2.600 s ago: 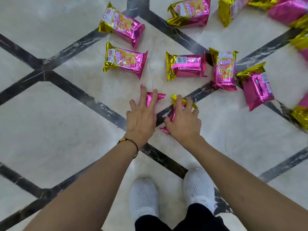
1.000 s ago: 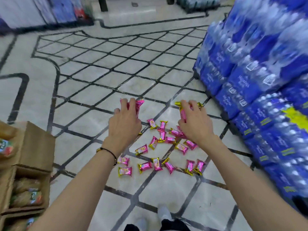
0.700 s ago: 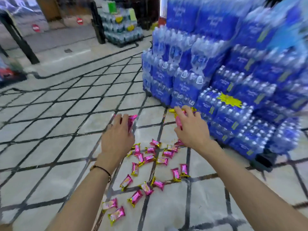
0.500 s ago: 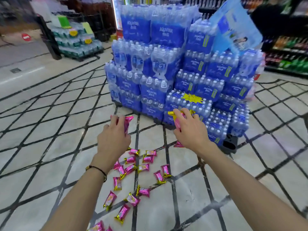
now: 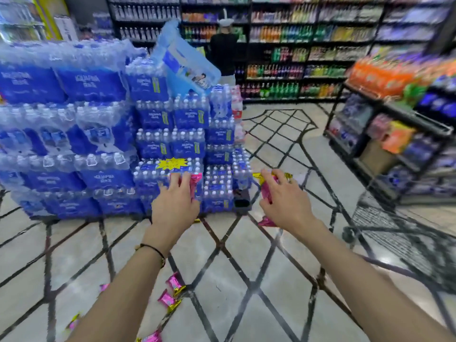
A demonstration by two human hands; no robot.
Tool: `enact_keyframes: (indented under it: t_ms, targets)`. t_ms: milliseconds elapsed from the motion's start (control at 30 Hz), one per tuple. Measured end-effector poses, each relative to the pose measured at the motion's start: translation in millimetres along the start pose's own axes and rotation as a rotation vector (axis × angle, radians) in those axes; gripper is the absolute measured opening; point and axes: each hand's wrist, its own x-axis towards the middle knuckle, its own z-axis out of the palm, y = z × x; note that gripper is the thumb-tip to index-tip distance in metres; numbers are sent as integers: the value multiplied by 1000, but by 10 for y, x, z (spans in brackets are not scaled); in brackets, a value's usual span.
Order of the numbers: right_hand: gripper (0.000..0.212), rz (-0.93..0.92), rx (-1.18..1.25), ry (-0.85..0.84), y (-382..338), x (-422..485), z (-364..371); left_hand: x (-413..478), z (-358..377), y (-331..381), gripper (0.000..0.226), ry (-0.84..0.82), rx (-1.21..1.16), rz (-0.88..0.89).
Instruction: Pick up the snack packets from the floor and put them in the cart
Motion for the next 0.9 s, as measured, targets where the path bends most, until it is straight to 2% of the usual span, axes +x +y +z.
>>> enact_keyframes:
  t_ms: [233, 367, 500, 700, 900]
  targets:
    - [67, 379, -107, -5, 2107, -755, -415, 305, 565, 2292, 65, -100, -105, 343]
    - [64, 537, -137, 4, 3112, -1216, -594, 296, 867, 3558, 56, -135, -163, 530]
    - [62, 659, -156, -2, 3966, -1613, -688, 215, 1155, 4734, 63, -143, -162, 674]
    - [68, 821, -106, 6, 4990, -1719, -622, 254, 1603, 5992, 60, -191, -171, 837]
    - [67, 853, -77, -40, 5838, -1301, -247, 781, 2409, 6959, 56, -265, -212, 935]
